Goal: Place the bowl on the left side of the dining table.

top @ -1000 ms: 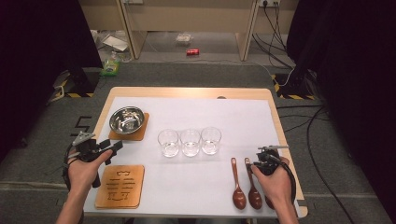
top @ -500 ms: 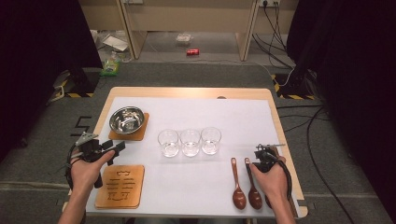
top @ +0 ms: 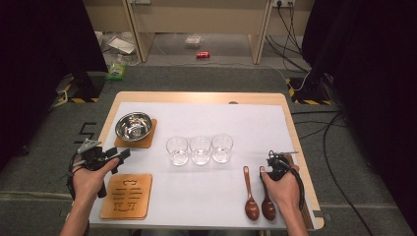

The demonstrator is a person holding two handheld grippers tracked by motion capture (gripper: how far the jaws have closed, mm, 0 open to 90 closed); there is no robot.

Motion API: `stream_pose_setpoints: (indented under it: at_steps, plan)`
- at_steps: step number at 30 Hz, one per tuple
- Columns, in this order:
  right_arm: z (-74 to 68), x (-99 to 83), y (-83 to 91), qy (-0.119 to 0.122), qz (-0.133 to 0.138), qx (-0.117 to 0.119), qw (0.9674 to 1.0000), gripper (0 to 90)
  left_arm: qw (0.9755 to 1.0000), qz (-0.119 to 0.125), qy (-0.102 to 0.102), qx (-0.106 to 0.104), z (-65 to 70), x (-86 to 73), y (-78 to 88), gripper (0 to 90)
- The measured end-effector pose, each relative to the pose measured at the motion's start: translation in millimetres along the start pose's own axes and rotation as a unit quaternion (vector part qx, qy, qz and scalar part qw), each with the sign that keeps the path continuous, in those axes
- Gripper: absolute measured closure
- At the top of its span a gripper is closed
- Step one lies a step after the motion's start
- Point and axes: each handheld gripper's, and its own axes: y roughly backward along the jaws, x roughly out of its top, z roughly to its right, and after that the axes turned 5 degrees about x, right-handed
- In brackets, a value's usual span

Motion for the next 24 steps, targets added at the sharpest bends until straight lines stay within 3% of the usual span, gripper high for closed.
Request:
stream_pose_setpoints:
  at_steps: [14, 24]
  plan:
    - [4.1, 4.5, 6.3, -0.022, -0.013, 0.007, 0.9997, 75.2, 1.0000, 0.002, 0.003, 0.000, -2.4, 0.3, 1.4, 40.6]
    - [3.6, 6.1, 5.5, -0.055, -0.021, 0.015, 0.9981, 79.2, 1.0000, 0.002, 0.003, 0.000, -2.7, 0.2, 1.3, 40.6]
